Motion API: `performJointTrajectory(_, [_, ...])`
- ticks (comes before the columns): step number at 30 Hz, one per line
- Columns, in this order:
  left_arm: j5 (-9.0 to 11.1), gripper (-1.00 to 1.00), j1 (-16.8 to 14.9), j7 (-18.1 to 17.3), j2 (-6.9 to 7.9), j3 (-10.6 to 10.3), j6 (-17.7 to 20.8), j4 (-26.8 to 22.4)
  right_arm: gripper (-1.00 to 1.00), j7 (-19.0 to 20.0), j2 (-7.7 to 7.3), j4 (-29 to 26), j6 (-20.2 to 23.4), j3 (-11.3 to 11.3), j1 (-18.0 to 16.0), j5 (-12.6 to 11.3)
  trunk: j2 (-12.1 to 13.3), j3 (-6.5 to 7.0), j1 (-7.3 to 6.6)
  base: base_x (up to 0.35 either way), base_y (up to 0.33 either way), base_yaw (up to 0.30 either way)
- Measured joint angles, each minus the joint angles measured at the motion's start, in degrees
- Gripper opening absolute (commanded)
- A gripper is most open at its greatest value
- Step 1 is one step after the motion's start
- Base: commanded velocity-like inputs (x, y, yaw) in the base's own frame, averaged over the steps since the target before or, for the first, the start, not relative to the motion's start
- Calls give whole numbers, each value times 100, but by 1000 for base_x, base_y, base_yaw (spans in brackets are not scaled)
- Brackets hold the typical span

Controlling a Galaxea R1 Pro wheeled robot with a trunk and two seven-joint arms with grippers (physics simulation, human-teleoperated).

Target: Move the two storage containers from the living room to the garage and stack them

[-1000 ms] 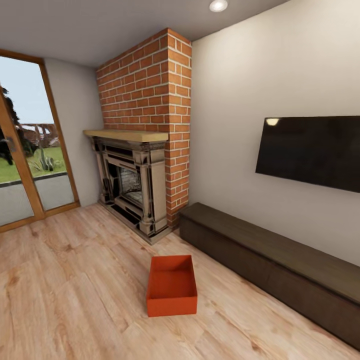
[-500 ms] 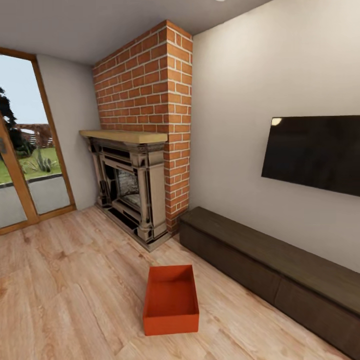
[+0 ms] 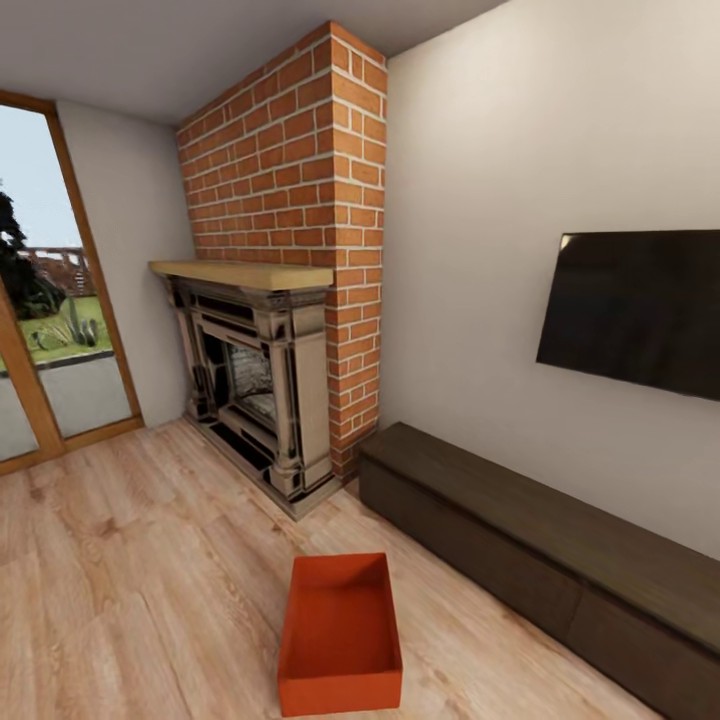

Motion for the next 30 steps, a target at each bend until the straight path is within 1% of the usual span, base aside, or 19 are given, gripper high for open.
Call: performJointTrajectory(30, [1,100,0,1,2,0,-40,-1,100,1,6,0,-1,19,-2,19,0,0,0,318,0,0])
